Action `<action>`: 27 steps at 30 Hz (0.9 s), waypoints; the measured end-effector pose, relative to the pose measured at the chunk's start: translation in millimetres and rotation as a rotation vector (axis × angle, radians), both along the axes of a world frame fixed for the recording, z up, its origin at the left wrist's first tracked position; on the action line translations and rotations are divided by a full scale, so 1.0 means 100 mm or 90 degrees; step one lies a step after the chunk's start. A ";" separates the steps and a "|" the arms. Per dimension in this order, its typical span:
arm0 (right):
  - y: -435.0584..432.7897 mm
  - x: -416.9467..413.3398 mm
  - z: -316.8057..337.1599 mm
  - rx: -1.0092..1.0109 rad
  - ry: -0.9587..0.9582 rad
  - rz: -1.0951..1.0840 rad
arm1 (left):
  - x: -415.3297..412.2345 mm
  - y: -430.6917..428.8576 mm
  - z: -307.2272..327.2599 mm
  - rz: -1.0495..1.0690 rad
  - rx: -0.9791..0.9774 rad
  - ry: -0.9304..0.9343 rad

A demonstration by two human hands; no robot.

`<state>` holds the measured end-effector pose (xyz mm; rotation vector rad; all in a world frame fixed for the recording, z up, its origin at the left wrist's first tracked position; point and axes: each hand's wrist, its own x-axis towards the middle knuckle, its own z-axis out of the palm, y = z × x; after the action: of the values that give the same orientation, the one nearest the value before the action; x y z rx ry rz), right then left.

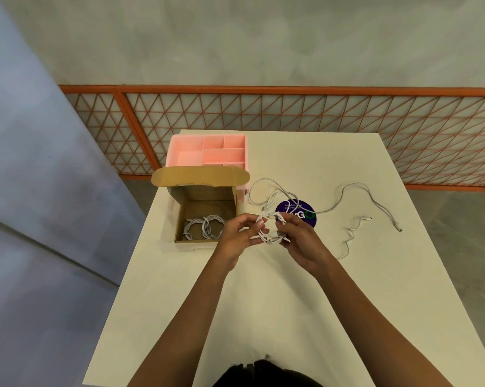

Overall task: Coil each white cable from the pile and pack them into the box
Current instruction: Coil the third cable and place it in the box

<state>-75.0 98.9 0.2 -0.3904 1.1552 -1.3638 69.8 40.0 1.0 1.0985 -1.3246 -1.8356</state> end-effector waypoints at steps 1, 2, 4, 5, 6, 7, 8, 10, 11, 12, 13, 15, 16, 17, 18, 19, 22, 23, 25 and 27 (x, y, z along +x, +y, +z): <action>0.00 0.00 0.01 0.001 0.002 0.014 | 0.01 -0.01 0.00 0.001 -0.006 -0.002; 0.00 0.00 0.02 0.007 0.006 0.036 | 0.00 -0.01 0.01 0.001 -0.015 -0.001; -0.01 0.01 0.06 0.027 0.018 0.111 | 0.00 -0.02 0.01 0.001 -0.042 -0.005; -0.01 0.01 0.07 0.042 0.021 0.147 | 0.01 -0.03 0.01 0.001 -0.057 -0.009; -0.02 0.00 0.09 0.058 0.018 0.172 | 0.01 -0.04 0.00 0.005 -0.066 -0.010; -0.02 -0.02 0.10 0.073 0.005 0.183 | 0.02 -0.05 -0.01 0.011 -0.070 -0.008; -0.02 -0.04 0.11 0.085 -0.014 0.186 | 0.02 -0.06 -0.01 0.017 -0.071 -0.008; -0.02 -0.06 0.12 0.101 -0.043 0.182 | 0.03 -0.06 -0.03 0.025 -0.075 -0.010; -0.02 -0.06 0.13 0.105 -0.046 0.183 | 0.03 -0.06 -0.03 0.026 -0.079 -0.012; -0.03 -0.06 0.13 0.104 -0.048 0.186 | 0.03 -0.06 -0.03 0.024 -0.083 -0.011; -0.04 -0.05 0.13 0.100 -0.053 0.192 | 0.03 -0.06 -0.03 0.022 -0.087 -0.013; -0.06 -0.02 0.11 0.093 -0.075 0.205 | 0.04 -0.06 -0.03 0.025 -0.092 -0.019; -0.07 -0.01 0.09 0.094 -0.087 0.207 | 0.05 -0.06 -0.03 0.032 -0.089 -0.022; -0.07 0.01 0.08 0.097 -0.095 0.205 | 0.07 -0.07 -0.02 0.038 -0.086 -0.024; -0.07 0.02 0.05 0.097 -0.098 0.202 | 0.09 -0.08 -0.02 0.041 -0.084 -0.026; -0.07 0.04 0.03 0.095 -0.094 0.201 | 0.11 -0.08 -0.02 0.040 -0.084 -0.027; -0.10 0.08 0.00 0.091 -0.047 0.204 | 0.18 -0.09 -0.05 0.042 -0.073 -0.034; -0.11 0.09 0.01 0.090 -0.024 0.207 | 0.20 -0.10 -0.07 0.051 -0.065 -0.045; -0.16 0.13 -0.01 0.087 0.031 0.202 | 0.26 -0.12 -0.13 0.079 -0.053 -0.077; -0.21 0.20 -0.04 0.079 0.092 0.190 | 0.35 -0.17 -0.18 0.113 -0.046 -0.102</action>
<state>-54.5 78.1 -3.9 -0.5544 1.2382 -1.0122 104.6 23.0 -17.3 1.3018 -1.3263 -1.5877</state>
